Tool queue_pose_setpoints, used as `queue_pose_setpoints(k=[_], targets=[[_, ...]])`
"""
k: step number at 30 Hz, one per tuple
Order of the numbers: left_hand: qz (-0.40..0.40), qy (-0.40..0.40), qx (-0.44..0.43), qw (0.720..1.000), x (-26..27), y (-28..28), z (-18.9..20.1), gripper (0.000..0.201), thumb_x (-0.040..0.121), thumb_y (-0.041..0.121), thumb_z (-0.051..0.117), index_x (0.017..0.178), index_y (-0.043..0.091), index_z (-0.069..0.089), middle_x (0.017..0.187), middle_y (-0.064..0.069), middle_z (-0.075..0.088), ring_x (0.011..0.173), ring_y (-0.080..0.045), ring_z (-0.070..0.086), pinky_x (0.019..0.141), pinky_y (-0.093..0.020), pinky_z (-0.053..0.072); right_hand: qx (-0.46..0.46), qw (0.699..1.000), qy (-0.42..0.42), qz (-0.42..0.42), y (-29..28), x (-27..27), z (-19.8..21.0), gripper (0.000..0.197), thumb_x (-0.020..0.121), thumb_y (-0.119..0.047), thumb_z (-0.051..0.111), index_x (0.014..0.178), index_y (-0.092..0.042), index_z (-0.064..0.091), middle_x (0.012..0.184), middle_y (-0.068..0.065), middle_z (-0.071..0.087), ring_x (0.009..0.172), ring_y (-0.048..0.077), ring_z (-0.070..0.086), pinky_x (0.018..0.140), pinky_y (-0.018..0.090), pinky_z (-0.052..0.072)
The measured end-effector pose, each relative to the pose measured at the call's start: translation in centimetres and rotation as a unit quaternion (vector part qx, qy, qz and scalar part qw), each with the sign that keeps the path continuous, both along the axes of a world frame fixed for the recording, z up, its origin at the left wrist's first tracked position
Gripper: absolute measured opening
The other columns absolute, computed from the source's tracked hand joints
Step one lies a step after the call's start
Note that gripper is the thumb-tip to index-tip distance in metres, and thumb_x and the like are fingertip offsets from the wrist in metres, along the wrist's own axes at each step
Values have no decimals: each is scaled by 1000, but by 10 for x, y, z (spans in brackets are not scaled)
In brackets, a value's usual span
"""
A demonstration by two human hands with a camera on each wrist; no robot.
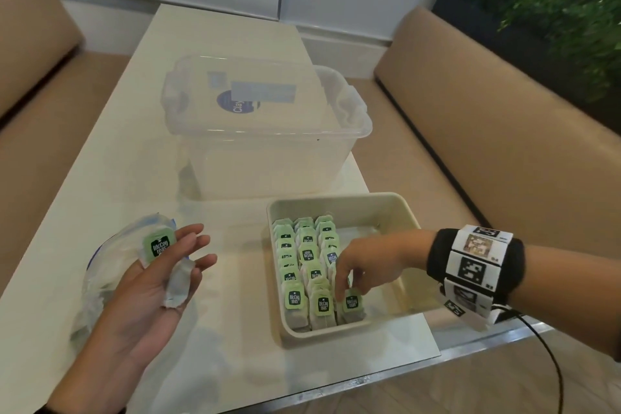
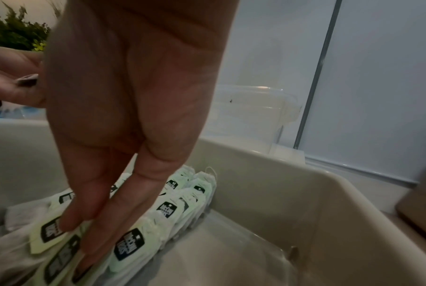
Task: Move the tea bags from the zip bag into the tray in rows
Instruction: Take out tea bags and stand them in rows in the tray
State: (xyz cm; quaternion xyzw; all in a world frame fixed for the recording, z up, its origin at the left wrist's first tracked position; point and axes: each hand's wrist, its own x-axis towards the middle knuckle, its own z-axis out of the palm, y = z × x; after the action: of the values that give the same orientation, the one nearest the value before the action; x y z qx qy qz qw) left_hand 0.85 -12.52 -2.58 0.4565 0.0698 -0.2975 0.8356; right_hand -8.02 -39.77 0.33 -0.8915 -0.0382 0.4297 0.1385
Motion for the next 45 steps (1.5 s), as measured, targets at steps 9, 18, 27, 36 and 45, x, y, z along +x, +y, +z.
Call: queue_pose_setpoints(k=[9,18,27,36,45], targets=[[-6,7,-6,1000,0,0,-2,14,86,16,58,95,14,68,82,4,70,67,-9,69,52,-9,49,27,999,13,-28,-1,-1,-4,38,83,2,55,114,-19,66,101,-10,55,88,7,54,79,23,46],[-56,96,-94,989,1,2,2,85,23,24,92,102,2,71,103,-19,70,93,-38,69,61,-32,60,-8,1000,5,7,6,0,0,50,83,3,42,118,-24,64,119,-1,57,105,20,60,91,29,47],[-131,139,-181,965,-4,-10,16,88,31,17,95,112,-3,66,123,-27,60,108,-47,60,77,-51,56,62,963,-259,-35,16,14,52,27,91,-10,54,111,-21,66,102,-7,61,85,3,58,72,5,42],[-154,86,-191,966,-7,-45,50,47,90,37,39,98,7,75,103,-11,70,94,-26,69,82,-35,56,228,855,-460,-75,84,20,65,40,72,-32,79,106,-16,64,95,-4,61,82,1,56,67,3,39],[-115,51,-168,978,-1,-50,63,28,89,26,45,105,7,57,99,-17,63,96,-33,63,88,-37,52,141,821,-553,-18,86,20,71,21,76,-29,70,94,-20,65,82,-9,63,66,3,53,65,29,51]])
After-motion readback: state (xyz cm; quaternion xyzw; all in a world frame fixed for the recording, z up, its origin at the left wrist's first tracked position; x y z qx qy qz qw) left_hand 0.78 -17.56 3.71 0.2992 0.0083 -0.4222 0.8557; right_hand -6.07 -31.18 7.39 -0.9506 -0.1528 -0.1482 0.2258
